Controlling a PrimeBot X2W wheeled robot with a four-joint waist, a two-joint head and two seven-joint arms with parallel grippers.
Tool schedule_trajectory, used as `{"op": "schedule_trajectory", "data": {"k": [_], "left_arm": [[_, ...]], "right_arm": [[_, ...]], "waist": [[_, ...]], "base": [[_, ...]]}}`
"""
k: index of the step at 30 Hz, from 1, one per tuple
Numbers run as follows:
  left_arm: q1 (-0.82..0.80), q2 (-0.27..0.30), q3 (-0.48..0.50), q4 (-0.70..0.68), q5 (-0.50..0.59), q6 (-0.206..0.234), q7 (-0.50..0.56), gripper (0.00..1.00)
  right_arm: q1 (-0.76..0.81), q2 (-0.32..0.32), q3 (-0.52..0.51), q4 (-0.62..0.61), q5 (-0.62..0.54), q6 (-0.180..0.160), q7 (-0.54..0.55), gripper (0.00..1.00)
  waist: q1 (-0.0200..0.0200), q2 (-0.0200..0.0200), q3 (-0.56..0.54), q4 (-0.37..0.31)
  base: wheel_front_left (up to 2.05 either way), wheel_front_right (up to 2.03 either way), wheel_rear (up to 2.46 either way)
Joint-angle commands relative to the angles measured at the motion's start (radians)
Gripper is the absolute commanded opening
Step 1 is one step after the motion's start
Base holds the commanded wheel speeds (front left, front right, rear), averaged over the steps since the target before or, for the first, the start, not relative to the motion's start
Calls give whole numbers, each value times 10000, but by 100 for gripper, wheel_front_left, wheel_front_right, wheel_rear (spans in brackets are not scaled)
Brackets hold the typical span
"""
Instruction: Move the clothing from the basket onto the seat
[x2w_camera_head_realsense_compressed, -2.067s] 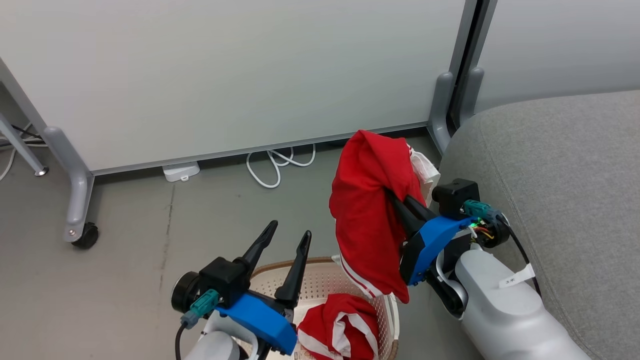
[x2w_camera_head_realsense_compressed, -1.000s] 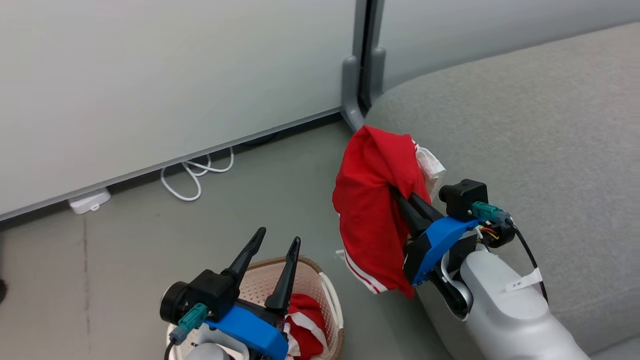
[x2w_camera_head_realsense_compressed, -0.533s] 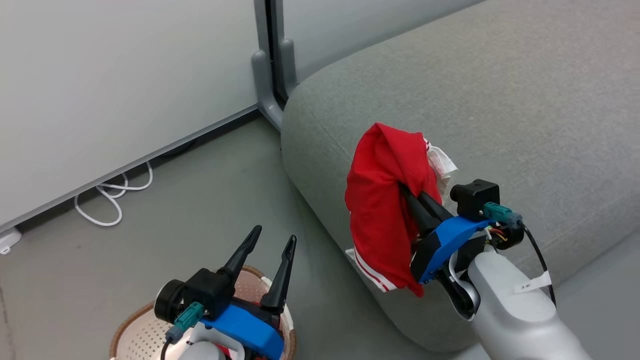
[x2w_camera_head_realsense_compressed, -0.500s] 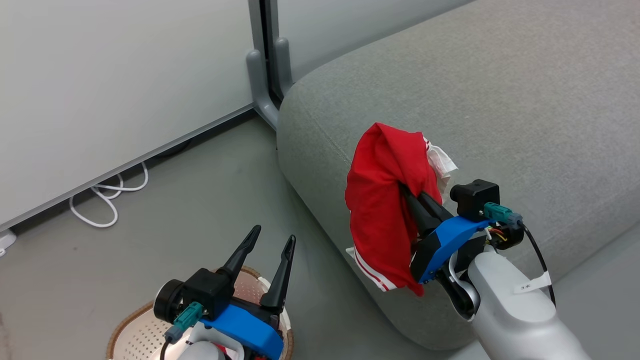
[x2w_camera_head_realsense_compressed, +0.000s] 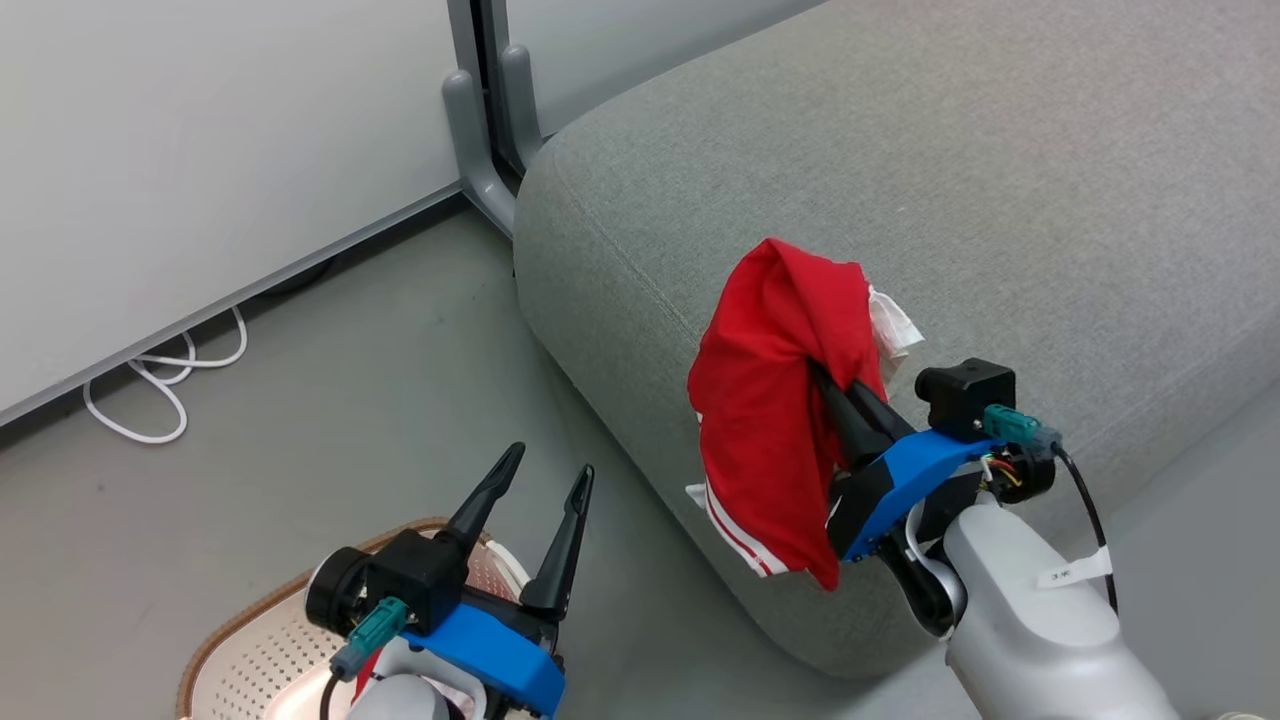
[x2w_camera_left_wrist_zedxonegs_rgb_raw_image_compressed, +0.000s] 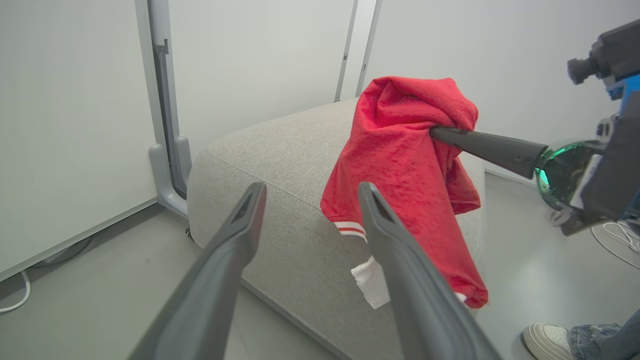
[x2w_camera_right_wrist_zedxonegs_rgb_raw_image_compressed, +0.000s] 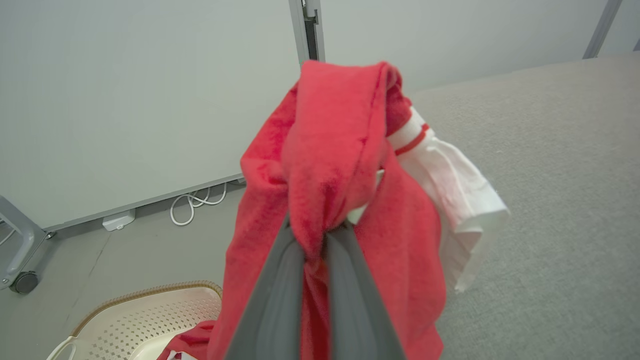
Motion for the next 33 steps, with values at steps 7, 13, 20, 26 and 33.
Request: {"op": "schedule_trajectory", "data": {"k": [7, 13, 20, 26, 33], "left_arm": [[-778, 322, -213, -205, 186, -7, -48, 100], [-1732, 793, -474, -610, 367, -7, -48, 100], [-2706, 1430, -480, -1360, 601, -7, -48, 100], [-3117, 1860, -291, -1961, 801, -7, -50, 100], [-3362, 1926, -300, -2249, 907, -7, -50, 100]], "right_arm": [[-1205, -633, -990, 110, 326, 3, 349, 0], [-2795, -1781, -2379, 195, 539, 5, 577, 0], [-4191, -3330, -4308, 360, 654, 5, 575, 0], [-4572, -3900, -5746, 574, 833, 5, 330, 0], [-4284, -3722, -6564, 1213, 573, 5, 97, 0]], "waist": [[0, 0, 1079, 670], [0, 0, 2719, 1481], [0, 0, 4684, 2319], [0, 0, 5728, 2697], [0, 0, 6159, 2889]], "base": [[0, 0, 0], [0, 0, 0], [0, 0, 0], [0, 0, 0], [0, 0, 0]]}}
